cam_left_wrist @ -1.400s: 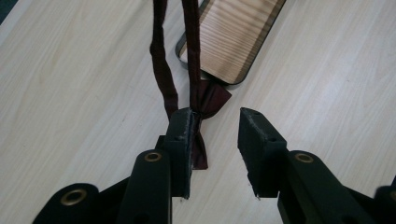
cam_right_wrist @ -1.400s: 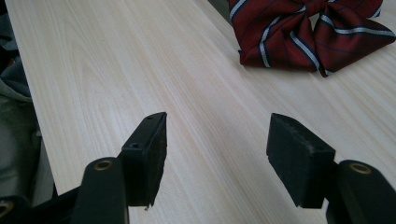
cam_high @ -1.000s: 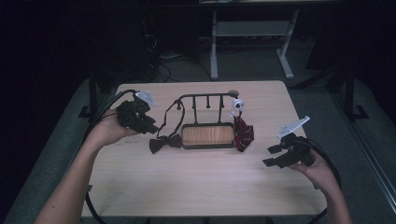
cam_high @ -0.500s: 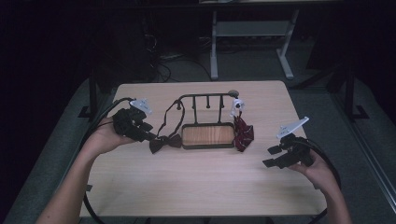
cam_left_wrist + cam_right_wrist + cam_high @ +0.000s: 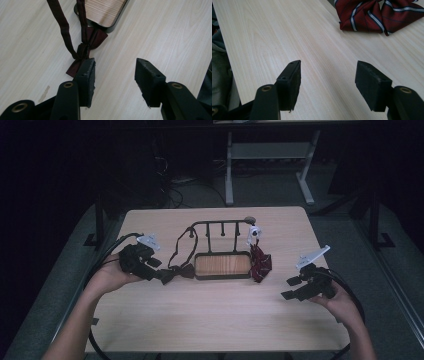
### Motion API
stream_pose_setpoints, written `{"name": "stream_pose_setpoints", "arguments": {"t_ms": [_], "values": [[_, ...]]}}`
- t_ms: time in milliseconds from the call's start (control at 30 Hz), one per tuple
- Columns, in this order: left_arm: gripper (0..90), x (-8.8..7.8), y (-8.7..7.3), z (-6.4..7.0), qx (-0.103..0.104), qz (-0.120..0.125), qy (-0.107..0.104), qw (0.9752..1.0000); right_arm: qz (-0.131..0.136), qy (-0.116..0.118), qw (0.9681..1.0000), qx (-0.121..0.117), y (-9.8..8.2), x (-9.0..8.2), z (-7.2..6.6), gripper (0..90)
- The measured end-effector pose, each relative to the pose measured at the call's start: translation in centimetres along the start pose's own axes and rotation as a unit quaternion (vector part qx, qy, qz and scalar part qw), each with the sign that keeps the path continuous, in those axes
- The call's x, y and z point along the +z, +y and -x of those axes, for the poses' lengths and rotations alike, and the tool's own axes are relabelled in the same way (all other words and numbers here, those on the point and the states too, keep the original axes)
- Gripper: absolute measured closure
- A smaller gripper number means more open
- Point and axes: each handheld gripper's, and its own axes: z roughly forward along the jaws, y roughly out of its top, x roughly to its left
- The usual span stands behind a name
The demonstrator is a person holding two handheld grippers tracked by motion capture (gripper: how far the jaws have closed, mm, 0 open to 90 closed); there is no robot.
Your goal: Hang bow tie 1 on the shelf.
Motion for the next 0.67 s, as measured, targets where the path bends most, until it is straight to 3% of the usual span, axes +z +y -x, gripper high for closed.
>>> {"name": "stream_pose_setpoints", "arguments": {"t_ms": [667], "values": [[43.8, 1.5, -2.1, 0.6, -0.009, -0.001, -0.005, 1.0000, 0.002, 0.001, 1.0000, -0.001, -0.1, 0.1, 0.0, 36.1]]}}
